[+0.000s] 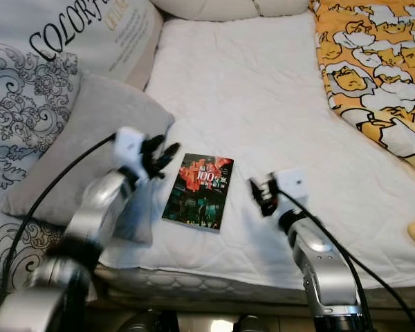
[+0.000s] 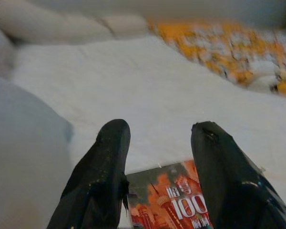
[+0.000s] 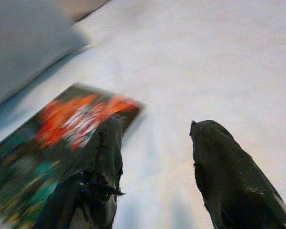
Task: Clean up the room
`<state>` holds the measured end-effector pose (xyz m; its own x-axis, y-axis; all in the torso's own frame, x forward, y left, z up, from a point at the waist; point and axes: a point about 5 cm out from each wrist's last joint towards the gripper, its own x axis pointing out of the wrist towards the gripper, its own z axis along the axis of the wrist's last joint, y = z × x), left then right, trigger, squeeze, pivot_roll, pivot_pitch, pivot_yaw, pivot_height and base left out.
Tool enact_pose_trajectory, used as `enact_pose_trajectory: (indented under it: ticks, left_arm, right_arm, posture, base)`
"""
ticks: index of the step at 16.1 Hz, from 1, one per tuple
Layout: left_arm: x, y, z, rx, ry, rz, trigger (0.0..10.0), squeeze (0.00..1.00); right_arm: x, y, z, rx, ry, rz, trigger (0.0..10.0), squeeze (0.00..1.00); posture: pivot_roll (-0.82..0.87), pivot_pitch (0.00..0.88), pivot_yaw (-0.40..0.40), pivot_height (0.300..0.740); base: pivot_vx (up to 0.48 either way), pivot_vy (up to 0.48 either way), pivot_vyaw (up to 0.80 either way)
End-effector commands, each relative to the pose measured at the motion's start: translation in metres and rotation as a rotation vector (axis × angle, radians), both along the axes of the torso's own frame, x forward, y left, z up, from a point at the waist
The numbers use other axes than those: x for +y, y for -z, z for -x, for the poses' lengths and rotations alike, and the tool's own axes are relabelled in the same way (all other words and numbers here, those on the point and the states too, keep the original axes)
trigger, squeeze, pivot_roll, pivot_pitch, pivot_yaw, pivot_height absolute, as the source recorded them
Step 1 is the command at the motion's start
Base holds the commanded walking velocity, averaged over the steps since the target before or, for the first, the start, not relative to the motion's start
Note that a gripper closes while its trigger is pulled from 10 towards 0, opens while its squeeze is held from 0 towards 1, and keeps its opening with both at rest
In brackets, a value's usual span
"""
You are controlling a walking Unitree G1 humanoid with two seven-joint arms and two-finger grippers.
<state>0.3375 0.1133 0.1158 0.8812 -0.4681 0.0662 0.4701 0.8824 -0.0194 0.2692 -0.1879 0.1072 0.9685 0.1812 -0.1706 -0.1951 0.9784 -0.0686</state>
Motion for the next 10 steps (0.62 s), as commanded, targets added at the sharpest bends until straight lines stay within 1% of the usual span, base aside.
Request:
enact_pose_trajectory:
  ticks: [1, 2, 3, 4, 5, 7, 8, 9, 10]
  left_arm:
    - [0.002, -0.01, 0.004, -0.047, -0.034, 0.017, 10.0, 0.0]
    - [0.001, -0.009, 0.022, -0.07, -0.071, 0.022, 10.0, 0.0]
    - [-0.002, -0.01, 0.031, -0.08, -0.076, 0.023, 10.0, 0.0]
    - [-0.003, -0.009, 0.037, -0.08, -0.087, 0.021, 10.0, 0.0]
    - [-0.005, -0.005, 0.05, -0.064, -0.117, 0.001, 10.0, 0.0]
    - [-0.001, 0.002, 0.057, -0.03, -0.162, -0.021, 10.0, 0.0]
    - [-0.001, 0.003, 0.059, -0.022, -0.169, -0.022, 10.0, 0.0]
    - [0.003, 0.004, 0.06, -0.017, -0.197, -0.034, 10.0, 0.0]
    - [0.007, 0.003, 0.062, -0.019, -0.203, -0.067, 10.0, 0.0]
  right_arm:
    - [0.0, -0.008, 0.001, -0.05, 0.036, 0.019, 10.0, 0.0]
    - [0.002, -0.011, 0.007, -0.077, 0.079, 0.005, 10.0, 0.0]
    - [0.004, -0.01, 0.01, -0.082, 0.1, -0.028, 10.0, 0.0]
    - [0.006, -0.009, 0.011, -0.081, 0.104, -0.036, 10.0, 0.0]
    - [0.014, -0.005, 0.015, -0.067, 0.078, -0.045, 10.0, 0.0]
    - [0.016, 0.0, 0.017, -0.043, 0.073, -0.07, 10.0, 0.0]
    - [0.017, 0.001, 0.018, -0.04, 0.068, -0.071, 10.0, 0.0]
    - [0.019, 0.003, 0.02, -0.025, 0.032, -0.062, 10.0, 0.0]
    - [0.019, 0.005, 0.021, -0.014, 0.006, -0.059, 10.0, 0.0]
  posture:
    - [-0.16, 0.041, 0.078, 0.74]
    - [-0.15, 0.033, 0.073, 0.74]
    - [-0.15, 0.031, 0.073, 0.74]
    - [-0.15, 0.029, 0.073, 0.74]
    - [-0.14, 0.025, 0.065, 0.74]
    - [-0.13, 0.021, 0.052, 0.74]
    - [-0.13, 0.021, 0.052, 0.74]
    - [-0.12, 0.016, 0.036, 0.74]
    - [-0.11, 0.014, 0.03, 0.74]
  base:
    - [0.0, 0.0, 0.0]
    - [0.0, -0.48, 0.0]
    - [0.0, -0.48, 0.0]
    - [0.0, -0.48, 0.0]
    - [0.0, -0.48, 0.0]
    - [0.0, -0.48, 0.0]
    - [0.0, -0.48, 0.0]
    - [0.0, -0.48, 0.0]
    - [0.0, -0.48, 0.0]
